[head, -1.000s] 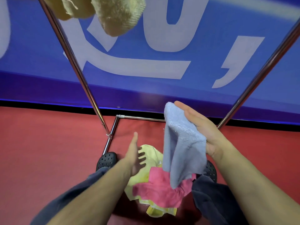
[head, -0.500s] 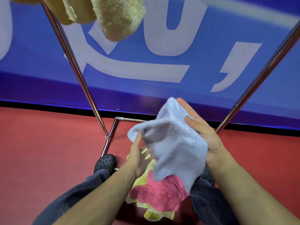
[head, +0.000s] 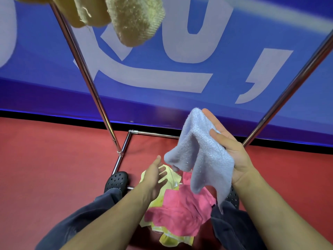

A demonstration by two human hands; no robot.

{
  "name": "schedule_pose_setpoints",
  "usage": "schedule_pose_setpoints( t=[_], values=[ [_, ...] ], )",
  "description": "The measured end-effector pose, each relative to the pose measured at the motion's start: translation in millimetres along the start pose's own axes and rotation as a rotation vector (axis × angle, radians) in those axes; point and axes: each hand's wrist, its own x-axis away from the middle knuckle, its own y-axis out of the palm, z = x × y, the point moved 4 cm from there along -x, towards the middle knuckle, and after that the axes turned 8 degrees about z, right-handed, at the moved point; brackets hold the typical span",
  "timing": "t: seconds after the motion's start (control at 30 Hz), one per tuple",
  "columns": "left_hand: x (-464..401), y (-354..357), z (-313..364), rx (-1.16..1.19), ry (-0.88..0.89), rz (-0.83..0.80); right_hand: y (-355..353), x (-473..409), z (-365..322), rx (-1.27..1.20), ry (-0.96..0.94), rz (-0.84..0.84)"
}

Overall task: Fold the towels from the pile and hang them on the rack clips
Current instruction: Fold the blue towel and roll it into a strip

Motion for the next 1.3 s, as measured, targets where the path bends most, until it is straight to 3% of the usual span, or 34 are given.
schedule_pose_setpoints(
  t=[0.33,0.47,0.57,0.67,0.8,0.97,1.07,1.2,1.3],
  values=[
    [12.1,16.1,-0.6,0.026,0.012,-0.243,-0.6,-3.4,-2.0,-0.038,-0.017,0.063],
    [6.3,8.5,1.8,-0.197,0.315,-0.095,-8.6,-6.8,-5.1,0.013,-0.029,0.106],
    [8.0,-2.0,32.2,-0.316,0.595,0.094,-29.1,-10.9,-15.4,0.214,-0.091,0.207],
    [10.8,-12.1,63.3,-0.377,0.709,0.206,-66.7,-12.3,-30.5,0.512,-0.175,0.371],
    [20.4,-28.8,102.4,-0.551,0.925,0.249,-97.3,-12.1,-42.5,1.007,-0.258,0.501],
    [30.3,-36.5,127.2,-0.777,0.953,0.315,-112.2,-11.2,-49.1,1.313,-0.353,0.614],
    [38.2,-33.6,135.3,-0.613,1.002,0.247,-117.1,-14.7,-46.3,1.237,-0.356,0.689],
    [27.5,-45.4,143.0,-0.299,0.874,0.181,-122.9,-21.6,-28.1,0.722,-0.15,0.758],
    [19.4,-57.0,145.2,-0.262,0.782,0.146,-121.5,-26.3,-18.1,0.507,-0.037,0.677]
  ],
)
